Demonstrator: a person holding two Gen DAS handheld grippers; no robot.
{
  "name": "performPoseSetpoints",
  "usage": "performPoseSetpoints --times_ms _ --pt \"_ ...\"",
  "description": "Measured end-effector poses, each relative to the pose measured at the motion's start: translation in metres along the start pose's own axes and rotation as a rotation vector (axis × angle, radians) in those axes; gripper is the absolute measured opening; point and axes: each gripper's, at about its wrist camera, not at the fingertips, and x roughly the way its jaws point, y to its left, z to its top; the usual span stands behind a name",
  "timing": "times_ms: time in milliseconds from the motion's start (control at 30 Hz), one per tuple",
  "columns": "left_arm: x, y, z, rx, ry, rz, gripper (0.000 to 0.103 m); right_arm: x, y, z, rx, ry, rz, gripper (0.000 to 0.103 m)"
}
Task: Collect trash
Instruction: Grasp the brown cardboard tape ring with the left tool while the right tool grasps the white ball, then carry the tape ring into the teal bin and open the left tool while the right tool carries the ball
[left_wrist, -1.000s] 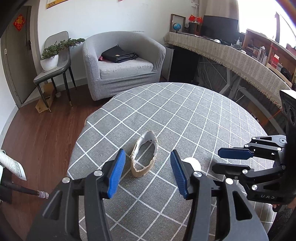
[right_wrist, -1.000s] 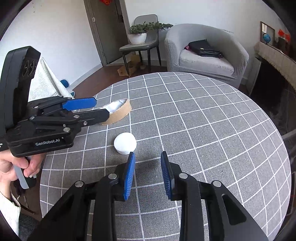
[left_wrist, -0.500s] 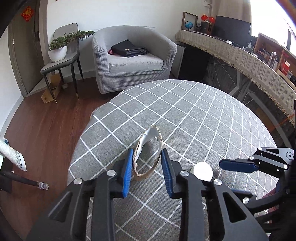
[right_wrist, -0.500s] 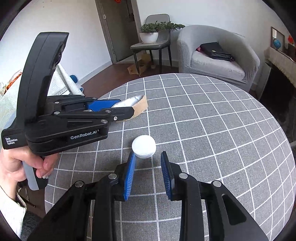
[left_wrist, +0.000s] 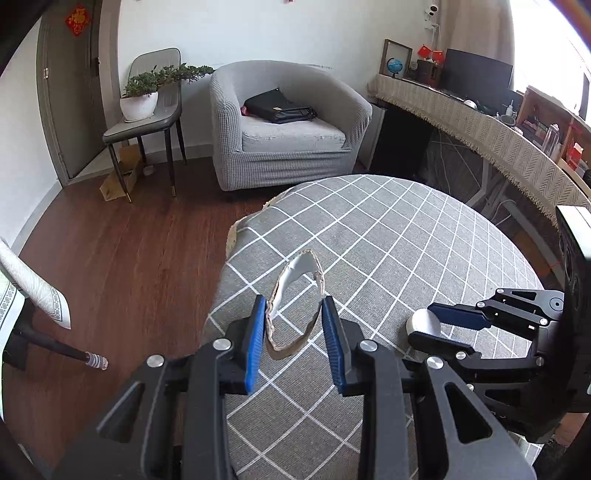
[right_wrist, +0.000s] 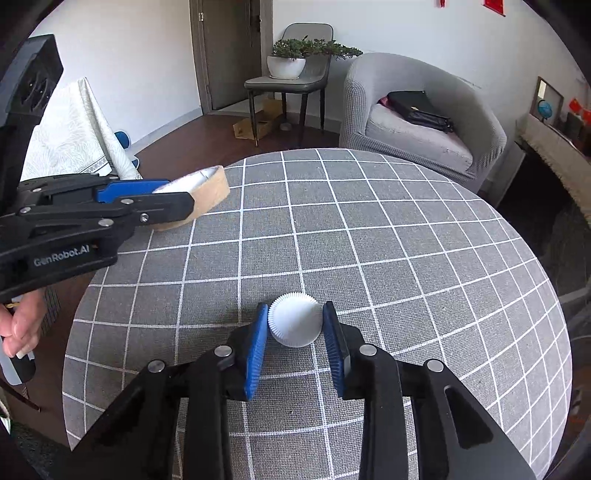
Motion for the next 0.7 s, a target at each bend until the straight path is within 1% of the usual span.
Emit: performPoseSetpoints --times_ms 100,200,333,400,467,600,700 --pt "-0.016 0.003 -0.004 0.007 -0.013 0.017 0.033 -0.005 0.007 0.004 0.01 -0.014 0.031 0.03" --pt "-0.033 0.002 -0.012 0.043 -0.02 0.076 0.033 -0.01 0.018 0.008 0.004 -0.027 0.055 0.03" --pt "-0.053 0.01 -0.035 0.021 -0.013 0.09 0.033 -0.02 0.037 0.016 0.002 -0.058 0.103 0.03" --pt "-0.06 0.017 -0.047 0.0 -0.007 0.104 0.033 -0.025 0.048 0.019 -0.011 -0.074 0.124 0.03" --pt "-0.069 0.027 -0.058 -0.026 -0.012 0.135 0.032 -0.028 0.058 0.02 -0.018 -0.085 0.146 0.03" --pt "-0.091 0.053 -0.081 -0.133 -0.035 0.175 0.032 -0.032 0.082 0.024 -0.028 -0.097 0.209 0.03" --pt "-0.098 0.069 -0.101 -0.187 -0.02 0.206 0.032 -0.034 0.099 0.025 -0.049 -0.103 0.238 0.03"
